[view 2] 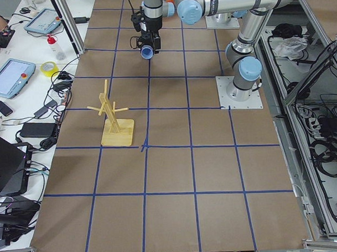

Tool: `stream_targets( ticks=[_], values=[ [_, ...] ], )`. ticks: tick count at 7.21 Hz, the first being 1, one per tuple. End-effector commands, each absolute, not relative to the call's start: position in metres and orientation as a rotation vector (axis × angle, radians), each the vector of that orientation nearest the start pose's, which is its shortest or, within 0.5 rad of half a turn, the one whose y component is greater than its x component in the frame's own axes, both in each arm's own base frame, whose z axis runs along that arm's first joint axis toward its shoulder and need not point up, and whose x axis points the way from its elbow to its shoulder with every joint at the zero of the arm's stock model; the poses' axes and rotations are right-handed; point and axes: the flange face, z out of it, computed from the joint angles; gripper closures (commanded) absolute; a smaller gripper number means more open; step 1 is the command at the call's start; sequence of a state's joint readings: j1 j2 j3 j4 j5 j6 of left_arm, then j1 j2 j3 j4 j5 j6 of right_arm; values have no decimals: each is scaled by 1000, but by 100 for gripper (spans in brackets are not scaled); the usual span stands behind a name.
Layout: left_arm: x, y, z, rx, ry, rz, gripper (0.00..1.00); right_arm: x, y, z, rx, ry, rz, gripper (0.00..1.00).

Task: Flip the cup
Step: 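Carry the cup with the right gripper toward the table center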

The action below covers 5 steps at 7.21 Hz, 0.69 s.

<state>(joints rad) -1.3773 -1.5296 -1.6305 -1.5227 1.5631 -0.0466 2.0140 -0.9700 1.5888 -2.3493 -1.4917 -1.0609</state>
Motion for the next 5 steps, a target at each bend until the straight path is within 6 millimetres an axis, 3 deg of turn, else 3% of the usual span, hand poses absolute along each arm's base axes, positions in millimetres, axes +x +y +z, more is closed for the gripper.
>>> stream_targets(
  ticks=[1,2,3,4,5],
  values=[
    [-40,-494,482,-375,3124,-32,0,416,-548,208,-2136,2265,-277,0],
    [-36,-497,477,-298,3114,-24,0,408,-553,224,-2110,2290,-317,0],
    [-34,-500,477,-198,3126,-32,0,397,-557,257,-2032,2350,-380,0],
    [-32,-500,477,-202,3131,-31,0,382,-557,275,-1985,2391,-371,0],
    [-36,-506,469,-215,3177,-15,0,353,-564,301,-1899,2459,-349,0]
  ],
)
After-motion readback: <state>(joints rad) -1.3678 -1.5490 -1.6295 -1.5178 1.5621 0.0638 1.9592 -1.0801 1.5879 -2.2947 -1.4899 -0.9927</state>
